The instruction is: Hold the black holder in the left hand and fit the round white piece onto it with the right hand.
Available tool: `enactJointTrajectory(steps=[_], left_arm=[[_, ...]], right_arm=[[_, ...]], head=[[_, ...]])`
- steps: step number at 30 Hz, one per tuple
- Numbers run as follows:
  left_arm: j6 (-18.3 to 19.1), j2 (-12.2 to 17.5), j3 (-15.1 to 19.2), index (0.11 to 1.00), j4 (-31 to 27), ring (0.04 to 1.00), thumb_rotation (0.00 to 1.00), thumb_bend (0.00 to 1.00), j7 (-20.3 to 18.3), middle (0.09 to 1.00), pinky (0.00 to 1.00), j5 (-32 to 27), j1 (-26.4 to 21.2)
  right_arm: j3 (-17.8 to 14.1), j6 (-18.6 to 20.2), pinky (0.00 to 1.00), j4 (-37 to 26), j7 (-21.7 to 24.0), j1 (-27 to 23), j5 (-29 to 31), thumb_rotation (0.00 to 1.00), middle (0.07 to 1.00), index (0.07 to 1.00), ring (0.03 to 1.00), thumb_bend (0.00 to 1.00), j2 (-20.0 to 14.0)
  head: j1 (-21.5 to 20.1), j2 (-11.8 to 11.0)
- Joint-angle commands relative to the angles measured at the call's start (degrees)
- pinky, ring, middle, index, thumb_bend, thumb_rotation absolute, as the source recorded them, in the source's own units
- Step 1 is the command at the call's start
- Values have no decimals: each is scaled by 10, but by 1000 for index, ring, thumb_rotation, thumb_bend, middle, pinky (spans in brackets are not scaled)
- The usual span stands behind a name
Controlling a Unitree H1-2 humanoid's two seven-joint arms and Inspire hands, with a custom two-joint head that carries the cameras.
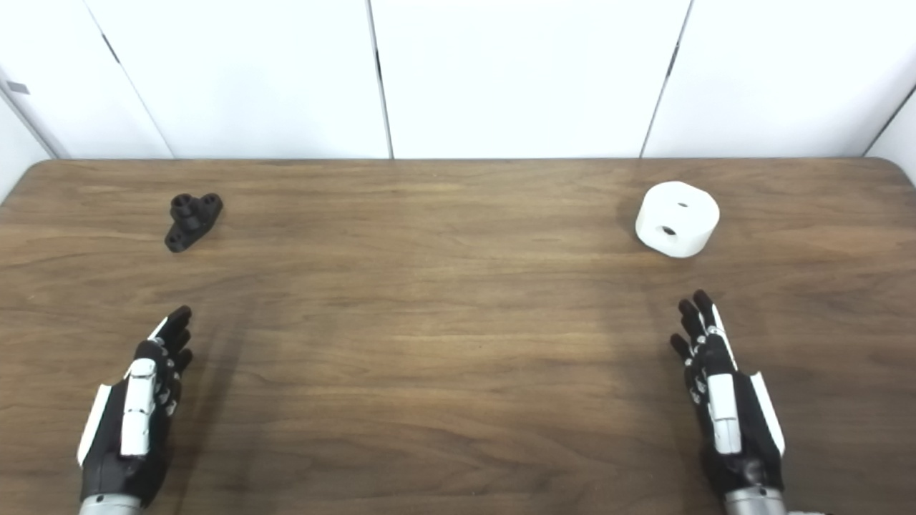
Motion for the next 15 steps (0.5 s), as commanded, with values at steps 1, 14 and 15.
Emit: enactJointTrajectory(steps=[1,14,15], left_arm=[[-20,-3,1,926,-7,1000,1000,442,-1,979,1000,-1,-1],[-14,-2,1,927,-10,1000,1000,437,0,984,1000,0,-2],[-15,-2,1,927,-9,1000,1000,436,-1,983,1000,-1,-2]], right_arm=[[-3,-9,1000,-2,-5,3,1,1000,975,987,1000,650,1],[-1,-9,1000,1,-4,2,1,1000,974,986,1000,653,-1],[-1,-10,1000,1,-3,2,1,1000,976,987,1000,650,-1]], head=[[0,0],[-1,0],[0,-1]])
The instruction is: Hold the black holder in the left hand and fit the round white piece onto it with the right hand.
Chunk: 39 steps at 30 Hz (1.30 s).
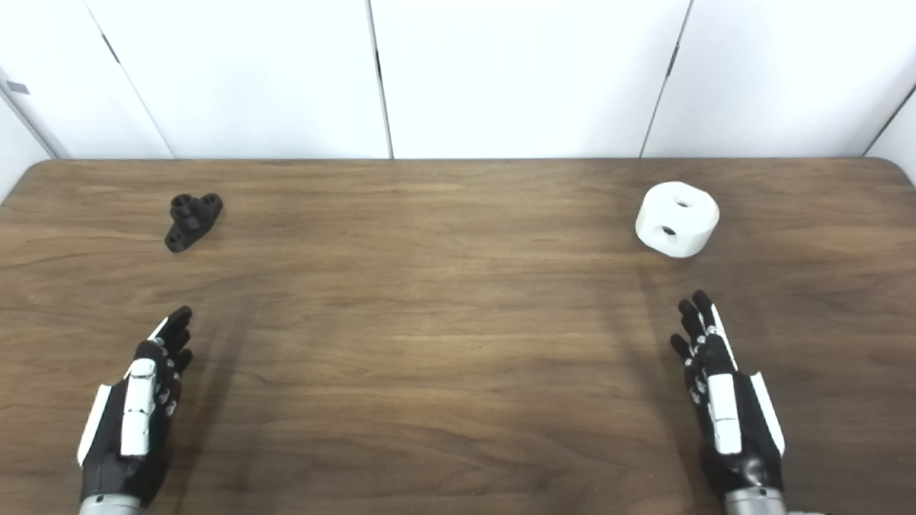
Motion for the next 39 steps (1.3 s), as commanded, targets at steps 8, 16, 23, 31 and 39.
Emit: enactJointTrajectory(steps=[8,16,23,31,39], left_arm=[[-22,-17,-6,912,-10,1000,1000,408,10,969,1000,17,4],[-62,-29,-30,915,20,1000,1000,392,10,969,1000,26,13],[-87,-35,-45,926,40,1000,1000,366,23,967,1000,48,16],[-103,-37,-54,911,51,988,1000,358,41,950,1000,71,19],[-96,-33,-59,878,55,963,776,371,63,937,975,127,23]], right_arm=[[-5,-31,1000,17,6,4,10,1000,991,999,1000,643,-7],[-8,-63,1000,57,16,1,24,1000,1000,1000,1000,644,-23],[-5,-71,1000,77,22,-3,25,1000,1000,1000,1000,704,-32],[-2,-106,1000,102,34,-8,27,1000,1000,1000,1000,745,-36],[-2,-106,1000,105,34,-5,31,1000,1000,1000,1000,726,-37]], head=[[66,-33],[132,-82],[155,-108],[151,-123],[143,-124]])
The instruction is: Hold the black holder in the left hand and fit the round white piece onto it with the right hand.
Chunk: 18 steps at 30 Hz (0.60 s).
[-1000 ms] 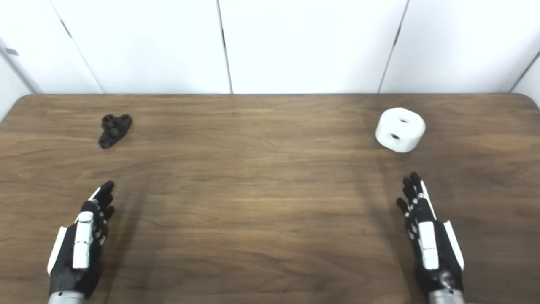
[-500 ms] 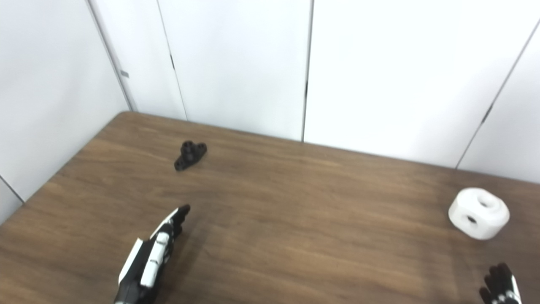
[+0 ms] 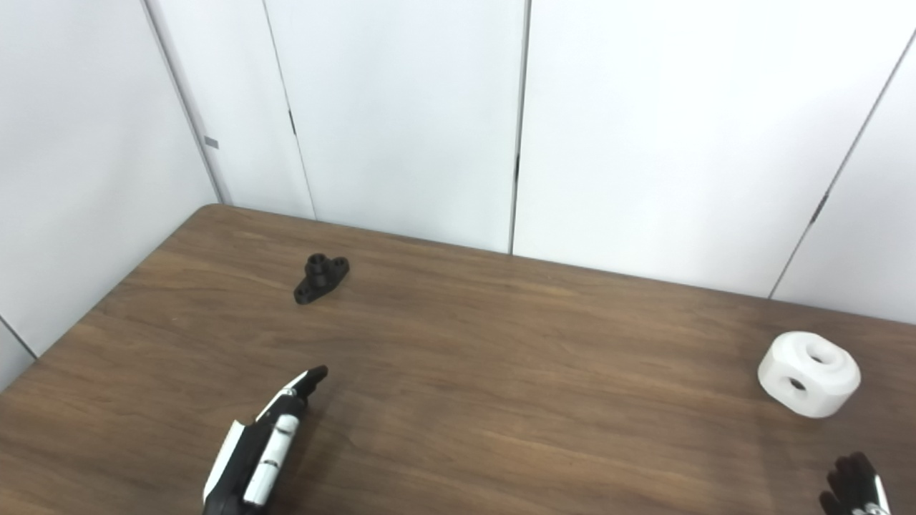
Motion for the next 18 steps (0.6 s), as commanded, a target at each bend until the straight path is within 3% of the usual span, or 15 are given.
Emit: enactJointTrajectory(steps=[1,7,10,13,18], left_arm=[[0,-20,-6,880,0,964,709,374,11,938,975,38,18],[29,-21,9,861,-30,948,213,511,35,926,939,99,5],[57,-17,19,854,-41,941,92,605,40,917,936,121,-14],[98,-7,32,846,-50,933,65,657,45,910,927,161,-40],[155,19,51,836,-48,934,123,684,51,897,949,220,-93]], right_arm=[[-2,0,1000,55,2,10,-1,1000,1000,1000,1000,729,-4],[-3,6,1000,47,-5,13,-5,1000,1000,1000,1000,722,-2],[-2,-1,1000,54,1,12,4,1000,1000,1000,1000,730,-3],[-1,-3,1000,57,1,11,5,1000,1000,1000,1000,738,-2],[1,-2,1000,56,2,12,4,1000,1000,1000,1000,722,-4]], head=[[0,1],[4,3],[8,3],[9,3],[5,5]])
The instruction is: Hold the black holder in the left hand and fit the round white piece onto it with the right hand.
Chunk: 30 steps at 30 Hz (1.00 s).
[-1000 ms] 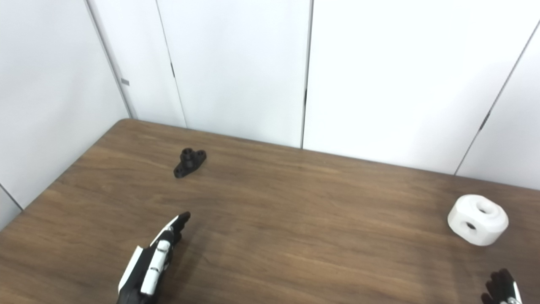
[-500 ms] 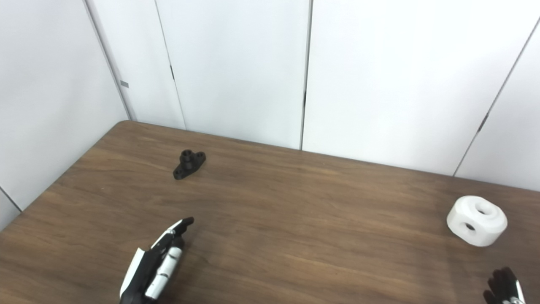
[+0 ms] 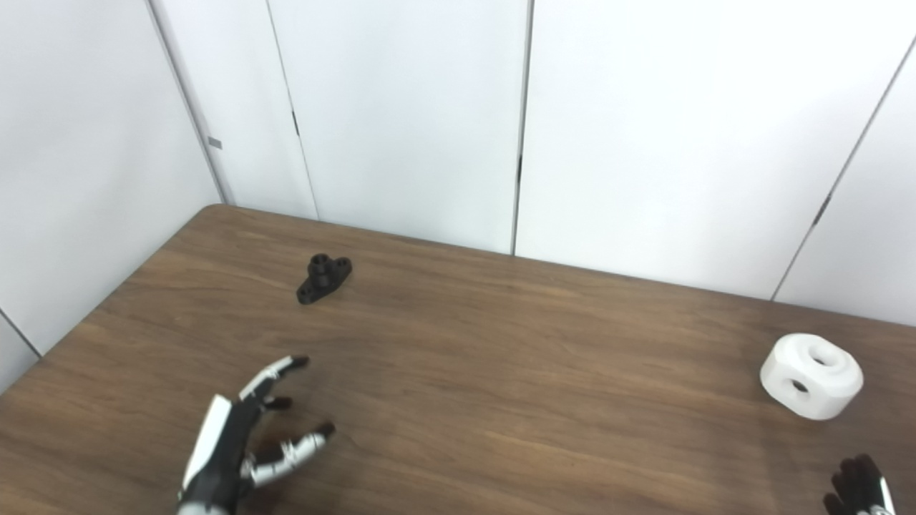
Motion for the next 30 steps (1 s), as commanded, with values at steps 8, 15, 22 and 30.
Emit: enactJointTrajectory(steps=[8,15,22,30], left_arm=[[26,35,17,821,38,919,165,720,21,886,881,77,-99],[53,49,23,815,88,931,207,740,27,893,866,98,-156],[86,77,22,805,159,924,285,794,40,884,847,112,-216],[82,104,9,799,230,934,291,798,57,894,916,115,-261]], right_arm=[[3,5,1000,51,1,11,-1,1000,1000,1000,1000,726,0],[5,12,1000,44,0,14,0,1000,1000,1000,1000,740,3],[6,14,1000,40,-1,17,0,1000,1000,1000,1000,728,5],[5,16,1000,38,-8,17,-8,1000,999,1000,1000,781,7]], head=[[-3,2],[-6,3],[-9,7],[-14,10]])
